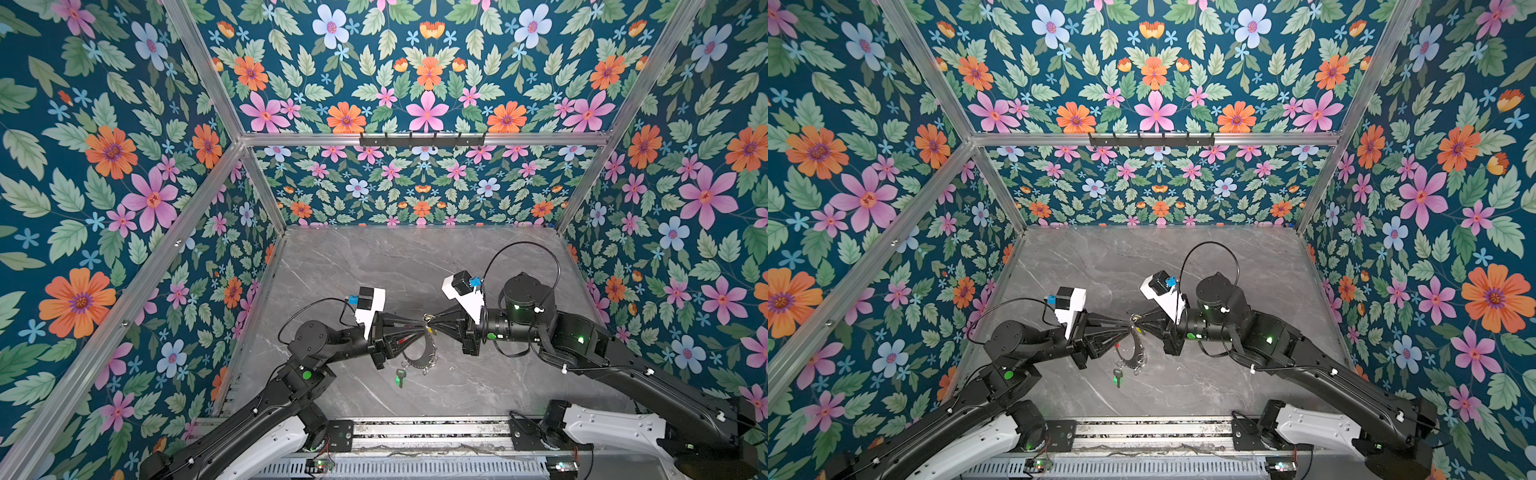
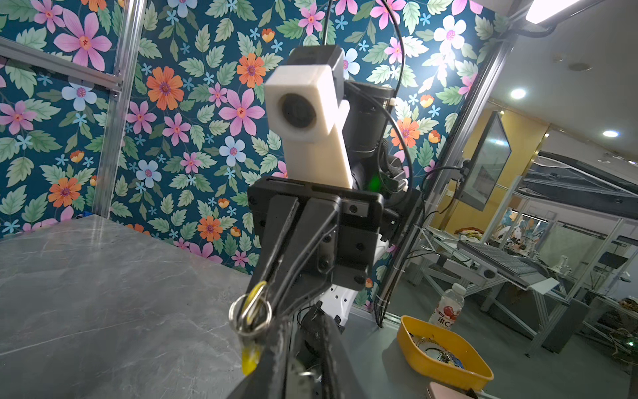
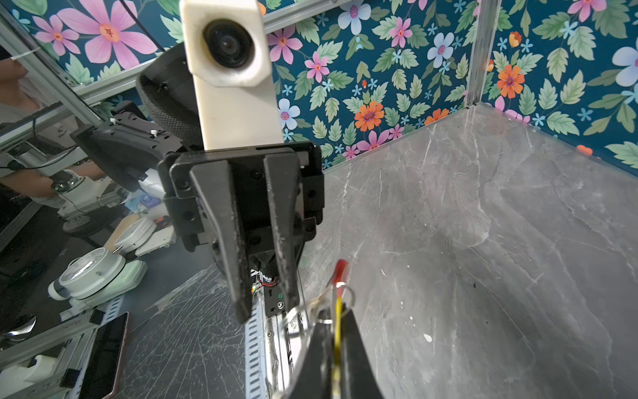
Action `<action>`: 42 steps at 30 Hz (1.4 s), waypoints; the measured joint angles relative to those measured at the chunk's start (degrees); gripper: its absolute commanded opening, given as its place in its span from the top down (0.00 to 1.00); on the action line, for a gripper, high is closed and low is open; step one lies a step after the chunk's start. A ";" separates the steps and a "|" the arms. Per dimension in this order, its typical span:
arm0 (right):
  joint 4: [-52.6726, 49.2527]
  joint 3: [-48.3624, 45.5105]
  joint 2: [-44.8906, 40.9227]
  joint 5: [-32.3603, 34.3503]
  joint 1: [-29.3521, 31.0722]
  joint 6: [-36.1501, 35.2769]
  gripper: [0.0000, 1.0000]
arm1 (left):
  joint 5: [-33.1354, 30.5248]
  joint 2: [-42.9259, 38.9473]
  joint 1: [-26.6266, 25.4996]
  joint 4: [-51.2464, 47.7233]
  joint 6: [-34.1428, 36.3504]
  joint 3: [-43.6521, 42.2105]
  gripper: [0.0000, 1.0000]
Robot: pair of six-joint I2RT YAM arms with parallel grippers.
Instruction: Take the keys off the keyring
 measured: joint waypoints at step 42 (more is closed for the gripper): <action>-1.68 0.22 1.86 7.26 -0.07 1.09 1.00 | -14.16 -2.75 -0.22 -22.53 12.48 6.03 0.49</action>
